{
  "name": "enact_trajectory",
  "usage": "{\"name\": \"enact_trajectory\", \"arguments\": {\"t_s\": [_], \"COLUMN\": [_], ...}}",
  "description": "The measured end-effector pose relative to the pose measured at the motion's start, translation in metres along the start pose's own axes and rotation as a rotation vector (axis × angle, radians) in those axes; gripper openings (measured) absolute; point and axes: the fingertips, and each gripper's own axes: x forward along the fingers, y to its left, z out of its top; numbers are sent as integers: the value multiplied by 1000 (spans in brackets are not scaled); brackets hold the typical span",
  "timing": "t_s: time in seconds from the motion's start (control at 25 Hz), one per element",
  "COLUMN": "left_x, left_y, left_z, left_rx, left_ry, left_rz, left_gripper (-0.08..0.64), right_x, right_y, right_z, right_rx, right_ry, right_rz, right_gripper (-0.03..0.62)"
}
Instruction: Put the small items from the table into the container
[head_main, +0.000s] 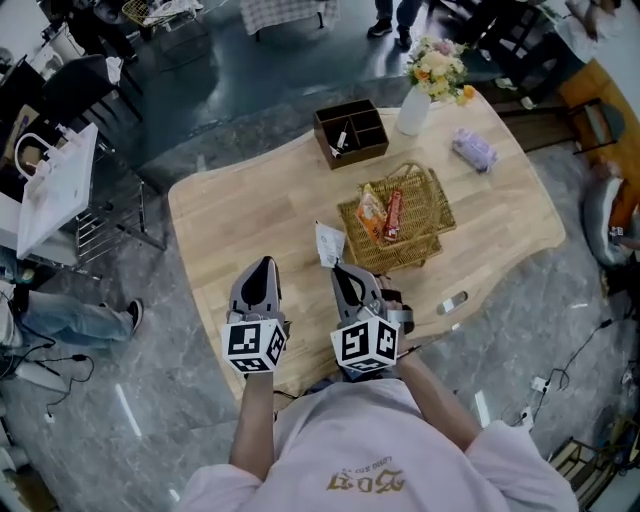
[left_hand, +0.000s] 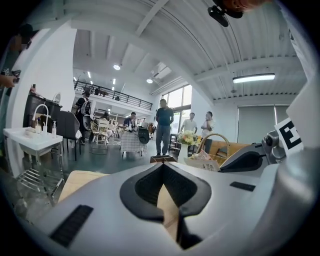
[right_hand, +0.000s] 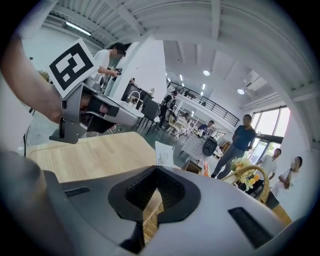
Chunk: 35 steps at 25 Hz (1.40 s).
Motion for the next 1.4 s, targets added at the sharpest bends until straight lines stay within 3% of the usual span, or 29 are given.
{"name": "enact_trajectory", "arguments": {"t_s": [0.48, 0.96, 1.2, 1.4], "left_x": [31, 65, 72, 79], "left_y": [-28, -69, -83, -87], "left_z": [39, 38, 36, 30], "left_rx": [56, 91, 100, 100], "left_ry": [-57, -27, -17, -2], "left_rz": [-44, -104, -122, -121], "left_gripper": [8, 8, 8, 8], "right_x": [-17, -34, -31, -19], "right_y": [-48, -99, -123, -134], "right_z": [21, 18, -13, -52], "right_rx": [54, 110, 134, 124], "right_ry": [-83, -131, -87, 32], "right_rz": [-63, -132, -195, -217], "right_gripper": [17, 17, 17, 17]}}
